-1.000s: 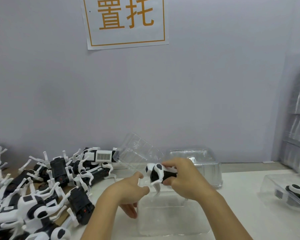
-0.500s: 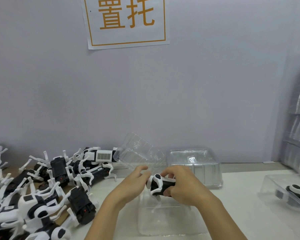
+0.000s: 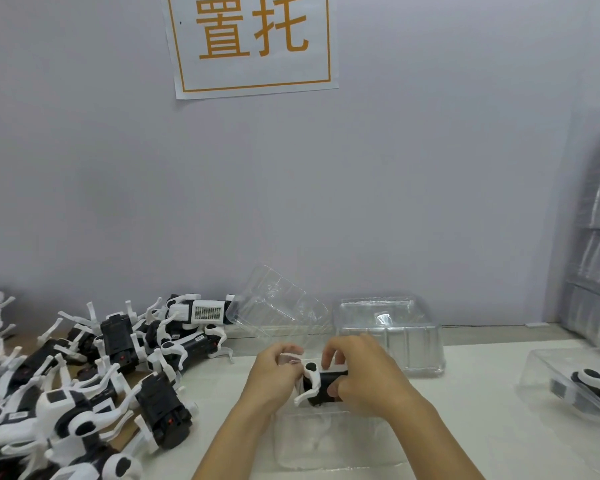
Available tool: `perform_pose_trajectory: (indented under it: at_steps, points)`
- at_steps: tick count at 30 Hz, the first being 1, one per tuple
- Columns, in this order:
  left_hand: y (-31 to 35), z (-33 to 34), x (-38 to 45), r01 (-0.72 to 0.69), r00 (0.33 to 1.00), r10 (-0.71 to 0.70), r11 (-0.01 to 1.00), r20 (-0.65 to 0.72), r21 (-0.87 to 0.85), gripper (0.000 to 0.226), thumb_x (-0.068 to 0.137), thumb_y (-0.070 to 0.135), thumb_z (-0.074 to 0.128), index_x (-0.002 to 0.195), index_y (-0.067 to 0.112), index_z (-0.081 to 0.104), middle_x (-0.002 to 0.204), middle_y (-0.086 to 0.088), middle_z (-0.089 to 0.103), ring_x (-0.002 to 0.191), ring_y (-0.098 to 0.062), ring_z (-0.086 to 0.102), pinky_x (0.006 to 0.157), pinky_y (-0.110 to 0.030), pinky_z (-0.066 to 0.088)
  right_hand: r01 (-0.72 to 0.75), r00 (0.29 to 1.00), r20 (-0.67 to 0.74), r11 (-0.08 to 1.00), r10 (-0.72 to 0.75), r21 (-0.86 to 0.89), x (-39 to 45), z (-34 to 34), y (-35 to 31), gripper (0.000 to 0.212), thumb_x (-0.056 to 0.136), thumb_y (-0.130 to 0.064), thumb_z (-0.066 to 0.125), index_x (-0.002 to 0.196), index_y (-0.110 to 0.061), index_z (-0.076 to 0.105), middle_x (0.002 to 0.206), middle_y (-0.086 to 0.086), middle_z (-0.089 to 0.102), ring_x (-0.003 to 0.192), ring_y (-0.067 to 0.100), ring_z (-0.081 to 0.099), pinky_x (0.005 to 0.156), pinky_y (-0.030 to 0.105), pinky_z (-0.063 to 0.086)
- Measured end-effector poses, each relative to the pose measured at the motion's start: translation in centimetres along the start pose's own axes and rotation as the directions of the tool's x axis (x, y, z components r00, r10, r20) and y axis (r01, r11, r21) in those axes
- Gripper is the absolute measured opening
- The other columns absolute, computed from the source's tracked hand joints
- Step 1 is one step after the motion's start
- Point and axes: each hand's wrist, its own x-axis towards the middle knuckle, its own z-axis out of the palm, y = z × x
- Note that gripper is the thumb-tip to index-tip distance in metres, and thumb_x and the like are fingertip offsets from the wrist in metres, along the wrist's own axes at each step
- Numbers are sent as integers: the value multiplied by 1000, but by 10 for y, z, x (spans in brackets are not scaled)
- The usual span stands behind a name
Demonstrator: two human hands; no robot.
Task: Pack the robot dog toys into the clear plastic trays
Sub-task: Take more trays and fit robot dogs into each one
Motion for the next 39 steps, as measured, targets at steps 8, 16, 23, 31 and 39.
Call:
perform_pose_trajectory:
  at_steps: [8,16,23,31,39]
  points:
    - [0,-2,2,102,994,-99,993,50,-54,32,75,3,63,102,20,66,112,-16,66,102,-24,62,92,-35,47,20,1000,14,1000,-20,-5,1,-1,1,33,76,-21,81,89,-41,57,110,-10,54,101,12,55,77,24,45]
    - [9,-6,-6,-137,990,132,983,50,121,38,81,-4,59,102,28,61,109,-1,59,95,-13,59,78,-24,50,7,999,37,1000,-8,11,1,-3,1,32,75,-22,82,94,-38,62,110,-11,56,98,10,57,80,26,50]
    - [16,-28,-6,-308,900,157,889,406,339,19,86,36,73,103,41,68,133,21,48,127,-5,44,101,-29,33,0,999,42,1000,-1,25,-1,-5,1,33,76,-24,83,99,-38,64,108,-14,57,97,8,57,83,27,52]
    - [13,-19,-3,-320,924,165,827,344,462,22,86,36,74,100,34,58,135,16,42,123,-9,45,91,-26,34,0,999,53,998,-3,56,1,-3,4,32,76,-19,80,98,-37,64,108,-10,58,97,11,58,79,27,53]
    - [8,-22,-2,-325,917,175,848,358,419,18,88,36,73,96,36,57,133,16,43,124,-10,45,98,-27,35,-108,990,93,992,102,59,-9,-58,23,25,79,-35,81,95,-38,62,94,-11,58,78,1,58,59,14,40]
